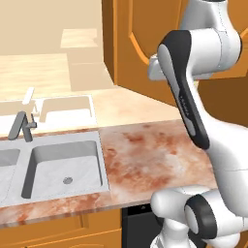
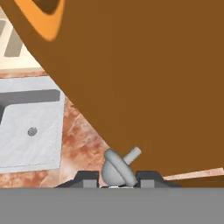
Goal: Open the cabinet and move the ladle to the pot. Then close the cabinet.
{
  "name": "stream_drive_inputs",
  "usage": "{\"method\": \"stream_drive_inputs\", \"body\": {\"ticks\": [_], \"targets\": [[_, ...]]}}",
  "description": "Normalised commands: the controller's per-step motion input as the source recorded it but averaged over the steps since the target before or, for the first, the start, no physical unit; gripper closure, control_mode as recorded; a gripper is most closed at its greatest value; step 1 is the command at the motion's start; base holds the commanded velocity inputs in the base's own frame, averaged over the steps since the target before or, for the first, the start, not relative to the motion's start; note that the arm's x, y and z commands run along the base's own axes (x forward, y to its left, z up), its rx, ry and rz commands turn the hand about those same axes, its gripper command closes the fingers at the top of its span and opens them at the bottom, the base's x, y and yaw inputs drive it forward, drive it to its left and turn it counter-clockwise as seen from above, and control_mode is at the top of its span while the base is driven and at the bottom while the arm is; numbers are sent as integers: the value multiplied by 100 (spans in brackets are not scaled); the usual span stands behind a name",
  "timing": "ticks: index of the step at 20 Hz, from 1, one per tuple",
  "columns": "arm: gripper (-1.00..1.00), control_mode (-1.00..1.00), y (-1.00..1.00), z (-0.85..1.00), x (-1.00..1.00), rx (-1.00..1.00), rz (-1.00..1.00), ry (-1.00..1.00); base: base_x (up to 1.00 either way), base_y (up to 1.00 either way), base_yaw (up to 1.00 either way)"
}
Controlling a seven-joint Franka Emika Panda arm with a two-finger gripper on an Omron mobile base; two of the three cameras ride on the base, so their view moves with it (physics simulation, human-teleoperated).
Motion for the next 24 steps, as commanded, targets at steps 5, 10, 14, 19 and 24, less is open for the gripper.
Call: {"method": "stream_drive_inputs", "body": {"ticks": [5,10,14,19,24], "targets": [[-100,-100,-19,13,-62,1,-2,0,0,0,0],[-100,-100,-87,44,-100,15,0,0,0,0,0],[-100,-100,-100,40,-63,21,0,0,0,0,0],[-100,-100,-64,-7,28,26,0,0,0,0,0],[-100,-100,1,-44,47,26,0,-6,0,0,0]]}}
